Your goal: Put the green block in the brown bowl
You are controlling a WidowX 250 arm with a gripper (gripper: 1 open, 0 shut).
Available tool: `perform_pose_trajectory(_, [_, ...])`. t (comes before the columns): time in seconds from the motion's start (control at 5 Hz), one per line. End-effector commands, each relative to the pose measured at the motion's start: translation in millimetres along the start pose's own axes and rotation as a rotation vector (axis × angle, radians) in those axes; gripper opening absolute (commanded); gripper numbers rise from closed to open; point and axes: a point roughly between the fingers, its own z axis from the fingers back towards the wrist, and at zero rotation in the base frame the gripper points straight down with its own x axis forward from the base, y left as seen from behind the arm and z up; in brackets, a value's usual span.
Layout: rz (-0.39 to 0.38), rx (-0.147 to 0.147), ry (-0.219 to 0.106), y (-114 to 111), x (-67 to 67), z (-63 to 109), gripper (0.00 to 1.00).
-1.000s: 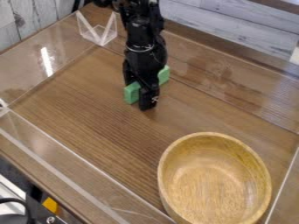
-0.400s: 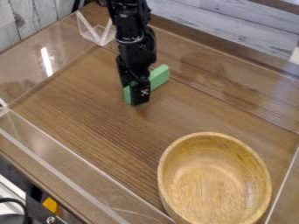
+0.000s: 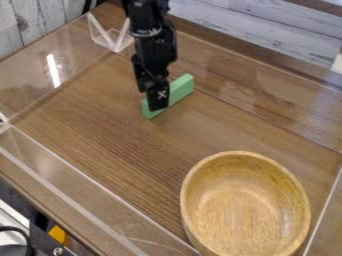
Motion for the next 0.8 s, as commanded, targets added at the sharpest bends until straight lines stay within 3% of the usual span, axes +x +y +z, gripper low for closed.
perform_pose_trajectory(0.0, [-0.052,0.064,-0.05,15.2,-1.0,23.9,1.0])
perform_pose_trajectory(0.4, [-0.071,0.057,-0.057,25.0,8.9,7.2,1.0])
perform_pose_trajectory(0.6, [-0.122,0.049,-0.058,19.1,18.2,0.9,1.0])
